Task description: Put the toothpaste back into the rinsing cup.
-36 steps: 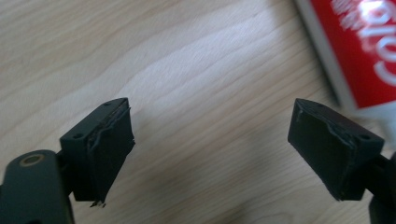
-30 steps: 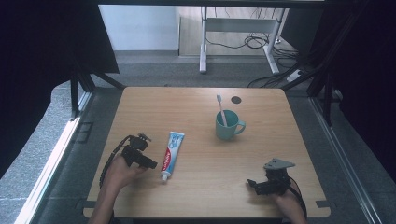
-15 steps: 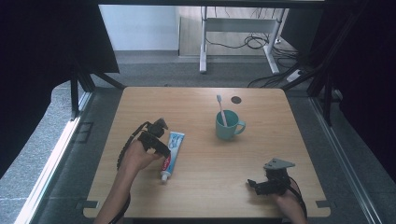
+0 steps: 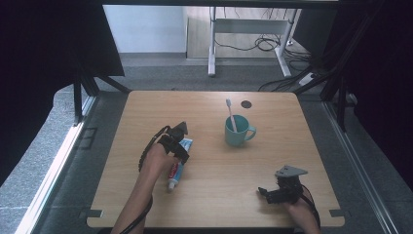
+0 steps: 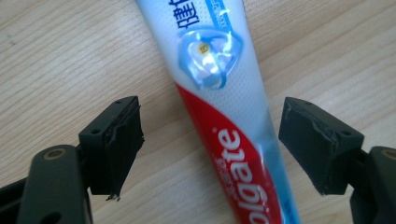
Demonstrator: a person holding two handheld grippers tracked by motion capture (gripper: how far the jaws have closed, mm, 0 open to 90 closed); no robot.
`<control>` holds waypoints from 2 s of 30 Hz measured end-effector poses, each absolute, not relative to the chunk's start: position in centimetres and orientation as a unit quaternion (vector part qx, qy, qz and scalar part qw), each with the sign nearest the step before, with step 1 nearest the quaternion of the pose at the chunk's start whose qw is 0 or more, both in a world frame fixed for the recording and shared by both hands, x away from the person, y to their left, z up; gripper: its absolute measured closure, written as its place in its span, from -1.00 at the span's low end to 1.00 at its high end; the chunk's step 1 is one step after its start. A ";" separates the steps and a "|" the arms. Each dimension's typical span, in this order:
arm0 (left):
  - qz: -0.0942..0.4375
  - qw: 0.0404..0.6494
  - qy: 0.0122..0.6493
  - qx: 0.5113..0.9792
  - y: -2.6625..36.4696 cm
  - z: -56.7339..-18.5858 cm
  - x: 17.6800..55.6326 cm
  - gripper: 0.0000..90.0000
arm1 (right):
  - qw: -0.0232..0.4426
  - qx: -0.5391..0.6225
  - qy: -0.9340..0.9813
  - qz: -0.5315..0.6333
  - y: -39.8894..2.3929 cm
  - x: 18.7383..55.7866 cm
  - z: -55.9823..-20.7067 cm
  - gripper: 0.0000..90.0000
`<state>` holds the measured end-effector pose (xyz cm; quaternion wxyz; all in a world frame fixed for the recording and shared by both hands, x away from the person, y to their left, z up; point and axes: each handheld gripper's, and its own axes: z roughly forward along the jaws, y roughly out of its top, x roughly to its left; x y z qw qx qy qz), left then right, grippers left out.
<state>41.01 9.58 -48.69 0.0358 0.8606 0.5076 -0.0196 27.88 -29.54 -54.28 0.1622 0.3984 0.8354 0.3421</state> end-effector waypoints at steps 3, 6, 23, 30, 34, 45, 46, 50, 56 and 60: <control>-0.023 0.025 0.510 0.860 9.0 -49.1 41.3 -0.48 | 0.162 0.398 0.835 0.342 -29.5 27.9 -54.3 -1.00; -0.024 0.021 0.509 0.860 8.6 -49.4 41.4 -0.42 | 0.162 0.398 0.836 0.342 -29.5 27.9 -54.3 -1.00; -0.011 0.021 0.518 0.855 8.0 -50.3 41.2 -0.06 | 0.162 0.398 0.836 0.342 -29.5 27.9 -54.3 -1.00; -0.019 0.014 0.494 0.869 7.5 -50.0 40.9 0.26 | 0.162 0.398 0.836 0.342 -29.5 27.9 -54.3 -1.00; -0.016 0.024 0.482 0.876 7.6 -49.6 40.7 0.47 | 0.162 0.398 0.835 0.342 -29.5 27.9 -54.3 -1.00; -0.007 0.064 0.460 0.886 8.2 -49.3 40.7 0.63 | 0.162 0.398 0.835 0.342 -29.5 27.9 -54.3 -1.00; -0.007 0.071 0.459 0.886 8.2 -49.2 40.6 0.63 | 0.162 0.398 0.835 0.342 -29.5 27.9 -54.3 -1.00; -0.006 0.098 0.446 0.890 8.4 -49.1 40.4 0.63 | 0.162 0.398 0.835 0.342 -29.5 27.9 -54.3 -1.00; 0.016 0.142 0.439 0.887 9.0 -48.4 40.2 0.63 | 0.162 0.398 0.836 0.342 -29.5 27.9 -54.3 -1.00; 0.031 0.178 0.439 0.880 9.4 -48.0 39.9 0.63 | 0.162 0.398 0.836 0.342 -29.5 27.9 -54.3 -1.00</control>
